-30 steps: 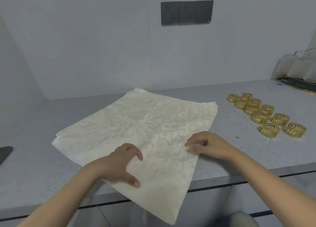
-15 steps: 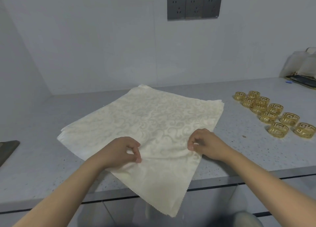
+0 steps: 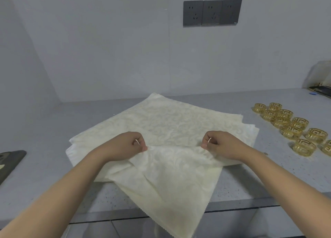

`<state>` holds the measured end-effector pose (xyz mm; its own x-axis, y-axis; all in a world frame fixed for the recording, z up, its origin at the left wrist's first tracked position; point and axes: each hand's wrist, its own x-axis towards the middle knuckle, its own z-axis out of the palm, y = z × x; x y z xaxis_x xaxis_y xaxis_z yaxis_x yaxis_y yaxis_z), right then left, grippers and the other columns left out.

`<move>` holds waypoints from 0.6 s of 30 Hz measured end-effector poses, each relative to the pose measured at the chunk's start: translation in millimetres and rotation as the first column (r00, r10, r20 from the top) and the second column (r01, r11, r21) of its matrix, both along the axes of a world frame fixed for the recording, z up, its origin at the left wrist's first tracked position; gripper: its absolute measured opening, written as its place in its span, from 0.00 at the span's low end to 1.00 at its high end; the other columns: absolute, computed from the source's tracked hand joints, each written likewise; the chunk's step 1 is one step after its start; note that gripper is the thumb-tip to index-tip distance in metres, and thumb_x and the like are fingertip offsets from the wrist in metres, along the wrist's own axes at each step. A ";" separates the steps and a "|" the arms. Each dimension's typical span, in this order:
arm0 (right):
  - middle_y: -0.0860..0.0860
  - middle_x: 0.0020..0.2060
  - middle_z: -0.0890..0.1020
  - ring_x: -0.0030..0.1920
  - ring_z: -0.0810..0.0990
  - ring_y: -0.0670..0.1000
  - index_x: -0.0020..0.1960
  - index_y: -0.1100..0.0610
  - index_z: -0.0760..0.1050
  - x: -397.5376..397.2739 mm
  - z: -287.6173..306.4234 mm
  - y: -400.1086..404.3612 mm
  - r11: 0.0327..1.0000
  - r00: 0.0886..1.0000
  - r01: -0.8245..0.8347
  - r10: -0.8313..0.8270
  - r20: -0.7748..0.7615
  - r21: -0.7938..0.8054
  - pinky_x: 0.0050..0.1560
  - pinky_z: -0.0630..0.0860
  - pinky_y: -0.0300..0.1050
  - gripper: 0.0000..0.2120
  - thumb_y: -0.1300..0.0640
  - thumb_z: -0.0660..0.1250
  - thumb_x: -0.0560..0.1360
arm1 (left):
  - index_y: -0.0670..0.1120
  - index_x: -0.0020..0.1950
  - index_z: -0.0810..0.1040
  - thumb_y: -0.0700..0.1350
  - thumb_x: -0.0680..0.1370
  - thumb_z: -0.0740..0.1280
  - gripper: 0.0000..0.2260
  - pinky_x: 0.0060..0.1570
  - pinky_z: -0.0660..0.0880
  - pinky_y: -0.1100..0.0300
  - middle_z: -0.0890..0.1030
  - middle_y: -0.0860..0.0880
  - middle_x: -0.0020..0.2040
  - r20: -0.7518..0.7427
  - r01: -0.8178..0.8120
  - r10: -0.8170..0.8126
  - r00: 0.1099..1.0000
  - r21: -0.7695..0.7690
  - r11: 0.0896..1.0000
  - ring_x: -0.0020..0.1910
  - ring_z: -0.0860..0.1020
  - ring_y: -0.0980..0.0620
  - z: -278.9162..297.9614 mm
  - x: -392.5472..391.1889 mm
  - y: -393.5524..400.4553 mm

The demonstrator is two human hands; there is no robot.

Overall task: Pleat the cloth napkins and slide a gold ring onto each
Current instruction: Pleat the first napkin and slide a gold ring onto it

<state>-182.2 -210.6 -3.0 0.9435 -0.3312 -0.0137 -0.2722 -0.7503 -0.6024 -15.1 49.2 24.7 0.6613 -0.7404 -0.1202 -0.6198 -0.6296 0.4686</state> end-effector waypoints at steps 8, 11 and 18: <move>0.46 0.39 0.83 0.39 0.79 0.49 0.41 0.46 0.81 11.4 6.7 13.0 0.969 0.990 -0.101 0.077 0.116 0.224 0.41 0.75 0.41 0.04 0.48 0.70 0.72 | 0.47 0.46 0.79 0.47 0.77 0.64 0.06 0.42 0.69 0.62 0.79 0.48 0.43 -0.096 -0.050 0.038 0.995 -0.121 0.991 0.38 0.73 0.54 1.5 1.3 -13.5; 0.50 0.34 0.82 0.34 0.75 0.46 0.37 0.47 0.83 19.4 7.0 15.8 0.971 0.990 -0.108 0.086 0.110 0.216 0.40 0.73 0.41 0.03 0.51 0.76 0.68 | 0.41 0.47 0.80 0.44 0.78 0.64 0.08 0.38 0.69 0.70 0.78 0.57 0.37 -0.097 -0.058 0.038 0.995 -0.216 0.975 0.36 0.74 0.61 4.5 4.5 -16.1; 0.42 0.36 0.82 0.34 0.76 0.41 0.37 0.49 0.82 35.7 10.8 16.5 0.989 0.993 -0.108 0.101 0.069 0.106 0.41 0.73 0.35 0.04 0.53 0.73 0.71 | 0.42 0.39 0.77 0.47 0.78 0.66 0.11 0.27 0.63 0.71 0.68 0.56 0.29 -0.029 -0.071 0.065 0.997 -0.339 0.938 0.25 0.66 0.62 10.8 19.4 -20.8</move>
<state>-146.5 -194.2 7.9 0.9728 -0.2310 0.0166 -0.1547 -0.7016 -0.6956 4.2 28.4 35.4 0.7116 -0.6924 0.1191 -0.5713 -0.4716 0.6718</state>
